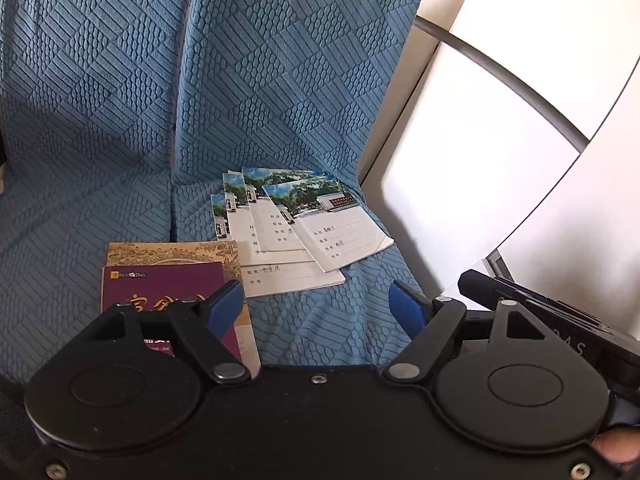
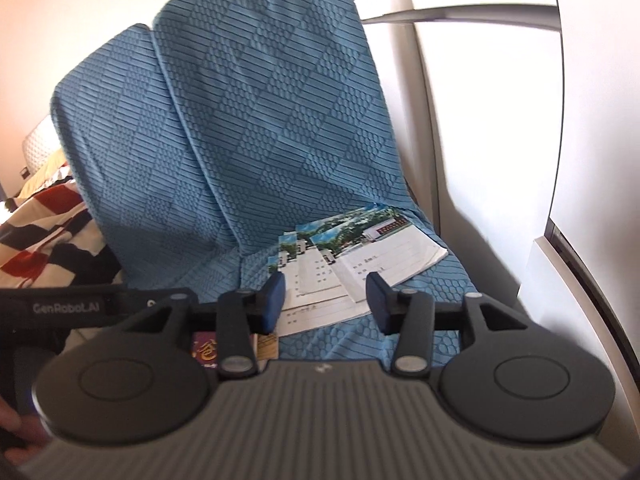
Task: Organize objects
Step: 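Withdraw both grippers and move them toward the white exam booklets, then close the left gripper on the edge of a white exam booklet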
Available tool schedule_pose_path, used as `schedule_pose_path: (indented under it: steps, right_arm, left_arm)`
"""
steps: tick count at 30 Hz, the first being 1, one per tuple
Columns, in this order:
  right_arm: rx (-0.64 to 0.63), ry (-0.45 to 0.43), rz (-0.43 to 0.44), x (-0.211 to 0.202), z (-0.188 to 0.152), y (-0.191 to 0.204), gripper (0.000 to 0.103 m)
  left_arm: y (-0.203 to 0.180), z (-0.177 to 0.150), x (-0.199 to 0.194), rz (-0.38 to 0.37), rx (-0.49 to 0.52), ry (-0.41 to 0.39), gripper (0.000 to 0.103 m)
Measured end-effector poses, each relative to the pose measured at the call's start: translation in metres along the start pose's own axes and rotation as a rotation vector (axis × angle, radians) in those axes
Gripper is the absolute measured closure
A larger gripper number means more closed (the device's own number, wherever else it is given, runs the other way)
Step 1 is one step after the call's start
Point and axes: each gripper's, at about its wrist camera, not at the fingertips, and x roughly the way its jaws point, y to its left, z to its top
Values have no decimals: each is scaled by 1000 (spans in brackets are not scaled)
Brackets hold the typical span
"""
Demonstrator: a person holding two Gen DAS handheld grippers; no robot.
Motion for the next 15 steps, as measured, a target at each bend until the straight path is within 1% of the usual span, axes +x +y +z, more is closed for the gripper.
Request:
schedule_pose_path:
  steps: [3,6,9,11,15]
  right_arm:
    - [22,14,-18,12,3,-6,55]
    - [45,25,-23,21,7,-13,51]
    - [49,36,-42,34,8,-19,49]
    - [59,45,-54,45,9,-23,47]
    - [87,69,-69,69,11,-32,46]
  left_arm:
    - [1,3,16,-7,-22,23,27]
    - [2,7,35,-17,-35,47,27]
    - [5,11,56,-26,-49,78,27]
    - [7,15,71,-36,-63,97,28]
    - [4,22,99,-11,-26,110,28]
